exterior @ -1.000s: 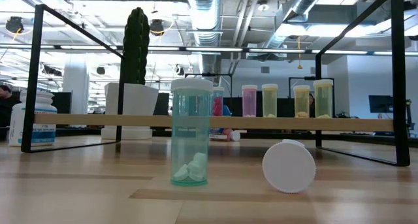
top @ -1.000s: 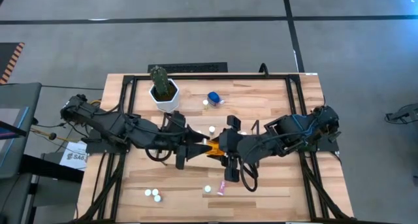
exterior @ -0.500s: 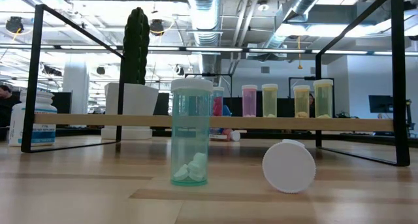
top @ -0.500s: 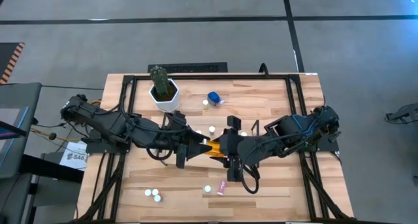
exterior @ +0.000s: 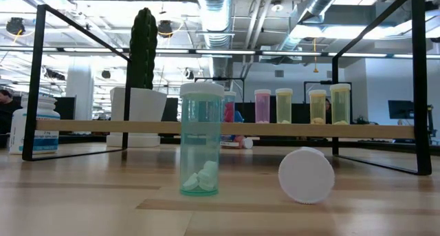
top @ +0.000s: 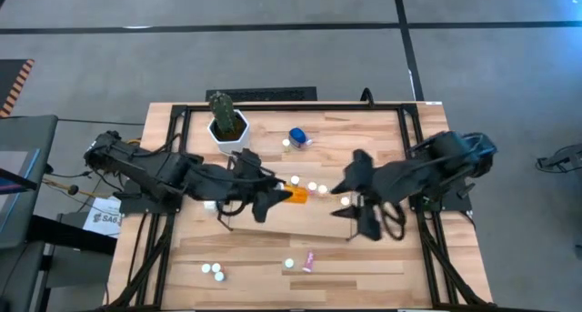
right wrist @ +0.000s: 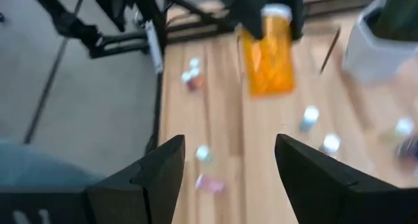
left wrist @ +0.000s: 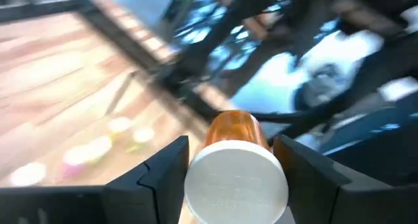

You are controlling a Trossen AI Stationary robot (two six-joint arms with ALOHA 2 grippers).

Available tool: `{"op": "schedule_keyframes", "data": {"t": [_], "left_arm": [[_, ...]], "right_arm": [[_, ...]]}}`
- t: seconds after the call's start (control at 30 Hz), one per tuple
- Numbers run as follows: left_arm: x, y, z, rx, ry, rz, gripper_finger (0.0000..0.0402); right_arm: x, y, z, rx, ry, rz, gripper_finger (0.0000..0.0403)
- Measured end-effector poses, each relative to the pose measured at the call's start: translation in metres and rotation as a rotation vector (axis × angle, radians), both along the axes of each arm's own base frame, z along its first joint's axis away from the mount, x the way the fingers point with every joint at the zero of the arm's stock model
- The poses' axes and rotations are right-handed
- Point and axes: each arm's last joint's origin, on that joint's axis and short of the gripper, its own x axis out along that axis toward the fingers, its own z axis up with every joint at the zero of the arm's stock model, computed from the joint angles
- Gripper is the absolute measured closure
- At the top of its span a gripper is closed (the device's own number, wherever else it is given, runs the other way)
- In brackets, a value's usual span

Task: Pick and place medicine bottles onto shelf by color
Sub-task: Put the large orange pill bottle on the shelf

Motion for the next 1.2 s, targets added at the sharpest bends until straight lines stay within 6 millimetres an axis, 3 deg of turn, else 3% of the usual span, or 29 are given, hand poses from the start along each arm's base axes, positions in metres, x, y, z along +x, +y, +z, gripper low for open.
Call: {"op": "schedule_keyframes", "data": {"t": [0.27, 0.5, 0.7, 1.2], "left_arm": [[0.005, 0.02, -0.043, -0.086, 0.387, 0.061, 0.0229], [0.036, 0.02, -0.108, -0.126, 0.781, -0.023, 0.0204], [0.061, 0.02, -0.156, -0.149, 0.987, -0.132, 0.0216], [0.06, 0.031, -0.197, 0.033, 1.302, -0.062, 0.0208]], "right_arm": [[-0.046, 0.001, 0.01, 0.077, 0.074, 0.054, 0.0143], [-0.055, 0.012, 0.007, 0.054, 0.11, 0.108, 0.0143], [-0.055, 0.012, 0.0, 0.03, 0.16, 0.091, 0.0143], [-0.056, 0.011, -0.001, 0.033, 0.18, 0.074, 0.0142]]}}
